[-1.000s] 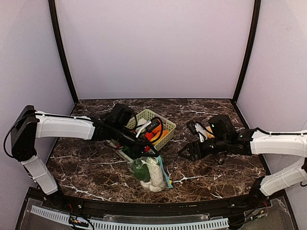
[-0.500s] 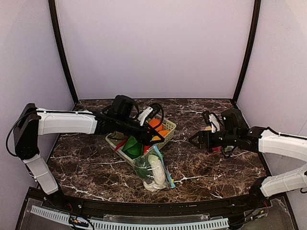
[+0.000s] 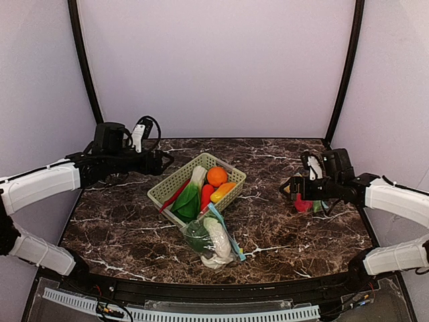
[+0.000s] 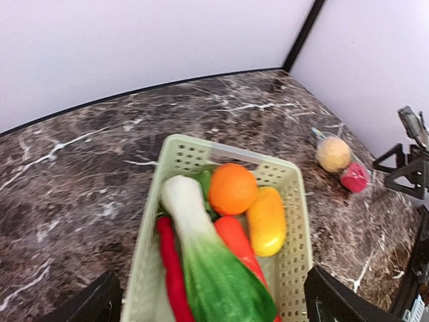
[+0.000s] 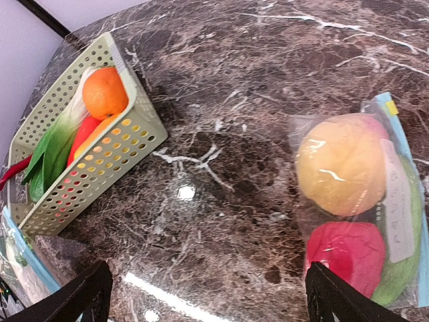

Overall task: Place the food in the zip-top bag and seal the zipper
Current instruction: Reset both arms

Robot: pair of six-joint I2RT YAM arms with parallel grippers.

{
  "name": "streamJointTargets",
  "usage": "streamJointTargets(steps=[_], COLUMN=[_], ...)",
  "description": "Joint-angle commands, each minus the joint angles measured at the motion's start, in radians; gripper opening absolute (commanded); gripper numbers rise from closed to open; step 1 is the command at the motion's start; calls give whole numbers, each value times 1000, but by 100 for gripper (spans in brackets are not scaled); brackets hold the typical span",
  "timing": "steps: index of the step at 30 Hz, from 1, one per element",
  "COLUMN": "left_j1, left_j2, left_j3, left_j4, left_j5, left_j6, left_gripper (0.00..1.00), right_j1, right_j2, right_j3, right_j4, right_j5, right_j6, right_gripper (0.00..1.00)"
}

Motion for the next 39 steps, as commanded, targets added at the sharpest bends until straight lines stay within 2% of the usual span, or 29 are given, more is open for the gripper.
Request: streamJointTargets(steps=[1,7,10,15,19,27,30,39], left_j1=[136,365,420,427,428,427,427,428], left_j2=[-100,-264,-363,-530,-638,-723,-722,-725], left_j3=[-88,-261,-339,-495,-626,-800,-851,-871], left_j4=[-93,-61,-19,92,218,368,416,439], left_j5=[-96,-127,-200,-421,-515,-543,-534,-555], left_j6=[-53,-117,-123,-46,23,119,123,124], left_gripper=[97,99,99,99,99,99,99,99], right_j1=[-76,-194,-239,-268,-272,-274,-274,-274], right_j2=[-43,-109,-162,-303,-402,-542,-568,-607], right_j3=[9,-18,-45,-139,-238,-456,-484,-504], right_j4=[-29,-28,-1,117,266,528,545,545], right_j5=[19,42,78,158,195,286,304,323], right_j6=[-42,-69,-86,-122,-162,-224,-237,-244], right_gripper=[99,99,99,99,99,99,98,99])
